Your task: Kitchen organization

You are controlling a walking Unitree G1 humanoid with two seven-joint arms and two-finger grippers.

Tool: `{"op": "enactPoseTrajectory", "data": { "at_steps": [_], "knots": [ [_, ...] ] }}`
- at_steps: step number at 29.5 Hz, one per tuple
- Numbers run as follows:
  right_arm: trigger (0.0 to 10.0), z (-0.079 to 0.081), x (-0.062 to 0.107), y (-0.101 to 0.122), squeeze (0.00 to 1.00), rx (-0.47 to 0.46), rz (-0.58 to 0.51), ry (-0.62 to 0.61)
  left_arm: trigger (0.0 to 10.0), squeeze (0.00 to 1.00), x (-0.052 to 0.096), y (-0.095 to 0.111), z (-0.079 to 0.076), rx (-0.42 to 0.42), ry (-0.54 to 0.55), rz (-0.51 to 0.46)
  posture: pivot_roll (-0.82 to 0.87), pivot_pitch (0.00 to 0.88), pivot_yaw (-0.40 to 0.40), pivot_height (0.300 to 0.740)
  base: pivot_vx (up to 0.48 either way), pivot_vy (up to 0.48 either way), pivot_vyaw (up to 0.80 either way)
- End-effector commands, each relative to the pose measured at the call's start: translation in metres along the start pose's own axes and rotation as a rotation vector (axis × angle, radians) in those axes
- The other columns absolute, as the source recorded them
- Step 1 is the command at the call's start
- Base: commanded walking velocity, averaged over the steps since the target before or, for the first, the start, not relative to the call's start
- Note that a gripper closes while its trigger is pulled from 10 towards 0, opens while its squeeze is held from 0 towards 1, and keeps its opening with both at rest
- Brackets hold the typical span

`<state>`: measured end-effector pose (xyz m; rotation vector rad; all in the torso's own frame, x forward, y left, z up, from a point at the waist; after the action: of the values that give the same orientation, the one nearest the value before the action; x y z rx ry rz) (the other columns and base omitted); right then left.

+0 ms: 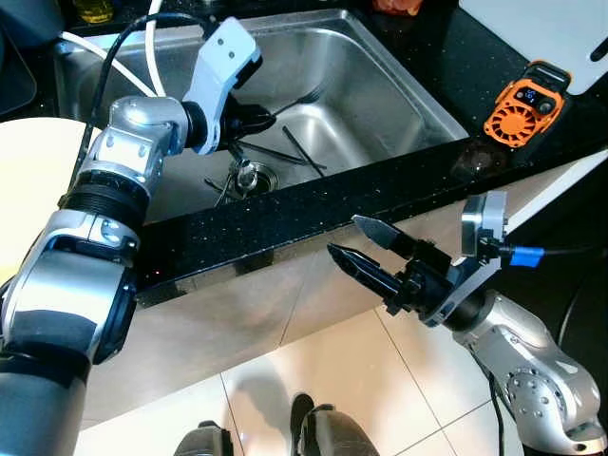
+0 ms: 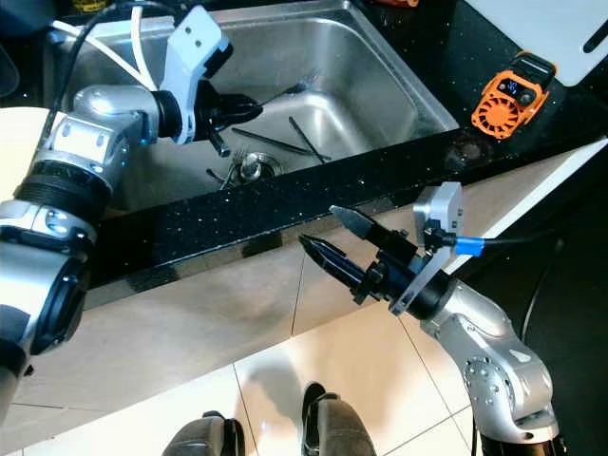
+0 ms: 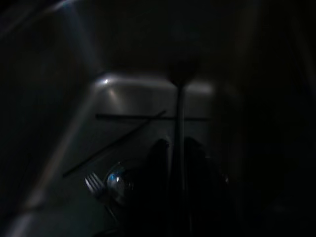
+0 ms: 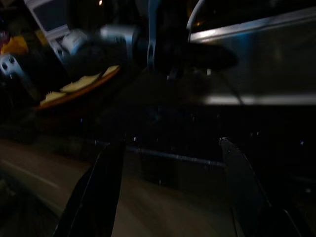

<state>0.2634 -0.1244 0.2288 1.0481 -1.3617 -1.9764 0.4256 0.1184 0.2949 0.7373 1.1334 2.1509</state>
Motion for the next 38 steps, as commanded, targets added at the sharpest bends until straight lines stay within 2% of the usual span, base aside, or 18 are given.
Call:
{"op": "enactPoseTrajectory", "data": {
  "at_steps": [1,2,3,8,9,14,16,17,18,19,26,28,29,33,35,36,37,38],
  "knots": [
    [10.0,0.003,0.002,0.01,0.0,0.007,-0.036,0.001,10.0,0.92,0.003,-0.005,0.003,-0.013,0.009,0.021,0.0,0.286,-0.047,0.74,0.0,0.0,0.0],
    [10.0,0.003,0.002,0.011,0.0,0.007,-0.041,0.001,10.0,0.92,0.003,-0.005,0.003,-0.01,0.01,0.022,0.0,0.286,-0.047,0.74,0.0,0.0,0.0],
    [10.0,0.002,0.002,0.012,0.0,0.008,-0.046,-0.002,10.0,1.0,0.003,-0.006,0.003,-0.015,0.008,0.023,0.0,0.283,-0.045,0.74,0.0,0.0,0.0],
    [10.0,0.001,0.001,0.014,0.0,0.01,-0.057,-0.006,10.0,1.0,0.002,-0.003,0.004,-0.032,0.021,0.014,0.0,0.279,-0.043,0.74,0.0,0.0,0.0],
    [10.0,0.001,0.001,0.014,0.0,0.01,-0.06,-0.006,10.0,0.0,0.004,0.004,0.007,-0.039,0.038,-0.016,0.0,0.269,-0.041,0.74,0.0,0.0,0.0],
    [10.0,0.0,-0.002,0.013,0.0,0.012,-0.065,-0.004,10.0,0.0,0.013,0.031,0.019,-0.048,0.08,-0.131,0.01,0.248,-0.043,0.74,0.0,0.0,0.0],
    [10.0,-0.002,-0.004,0.013,0.0,0.014,-0.069,0.001,10.0,0.0,0.027,0.058,0.026,-0.055,0.092,-0.255,0.02,0.228,-0.048,0.74,0.0,0.0,0.0],
    [10.0,-0.002,-0.004,0.013,0.0,0.014,-0.069,0.001,10.0,0.0,0.027,0.058,0.026,-0.055,0.092,-0.255,0.02,0.228,-0.048,0.74,0.0,0.0,0.0],
    [10.0,-0.003,-0.006,0.013,0.0,0.014,-0.07,0.008,10.0,0.0,0.045,0.083,0.03,-0.058,0.091,-0.369,0.03,0.216,-0.052,0.74,0.0,0.0,0.0],
    [10.0,-0.004,-0.007,0.013,0.0,0.015,-0.07,0.011,10.0,0.0,0.052,0.09,0.03,-0.058,0.089,-0.403,0.03,0.216,-0.052,0.74,0.0,0.0,0.0],
    [10.0,-0.006,-0.013,0.014,0.0,0.018,-0.08,0.033,10.0,0.0,0.084,0.119,0.022,-0.056,0.051,-0.567,0.06,0.184,-0.063,0.74,0.0,0.0,0.0],
    [10.0,-0.007,-0.018,0.015,0.0,0.02,-0.089,0.05,10.0,0.0,0.101,0.129,0.009,-0.036,-0.006,-0.66,0.07,0.162,-0.068,0.74,0.0,0.0,0.0],
    [10.0,-0.007,-0.018,0.015,0.0,0.02,-0.089,0.05,10.0,0.0,0.101,0.129,0.009,-0.036,-0.006,-0.66,0.07,0.162,-0.068,0.74,0.0,0.0,0.0],
    [10.0,-0.007,-0.027,0.013,0.0,0.016,-0.099,0.077,10.0,0.0,0.125,0.135,-0.03,0.002,-0.124,-0.794,0.08,0.142,-0.068,0.74,0.0,0.0,0.0],
    [10.0,-0.007,-0.027,0.013,0.0,0.016,-0.099,0.077,10.0,0.0,0.125,0.135,-0.03,0.002,-0.124,-0.794,0.08,0.142,-0.068,0.74,0.0,0.0,0.0],
    [10.0,-0.006,-0.032,0.007,0.0,0.003,-0.1,0.078,10.0,0.0,0.129,0.128,-0.048,0.041,-0.171,-0.823,0.09,0.136,-0.07,0.74,0.0,0.0,0.0],
    [10.0,-0.006,-0.032,0.007,0.0,0.003,-0.1,0.078,10.0,0.0,0.129,0.128,-0.048,0.041,-0.171,-0.823,0.09,0.136,-0.07,0.74,0.0,0.0,0.0],
    [10.0,-0.006,-0.035,0.003,0.0,-0.007,-0.1,0.075,10.0,0.0,0.13,0.121,-0.059,0.068,-0.2,-0.831,0.09,0.135,-0.069,0.74,0.0,0.0,0.0]
  ]
}}
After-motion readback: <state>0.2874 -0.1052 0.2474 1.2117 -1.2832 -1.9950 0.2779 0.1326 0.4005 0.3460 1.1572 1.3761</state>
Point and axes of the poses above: a point about 5 cm out from each wrist's last joint towards the gripper, its own x axis pointing back from the gripper into the wrist, its own y axis along the axis of the wrist's last joint, z = x × y, the point moved 3 cm from there along -x, pointing out of the wrist towards the gripper, and after that the axes turned 6 degrees about -x, right-handed, at the moved point
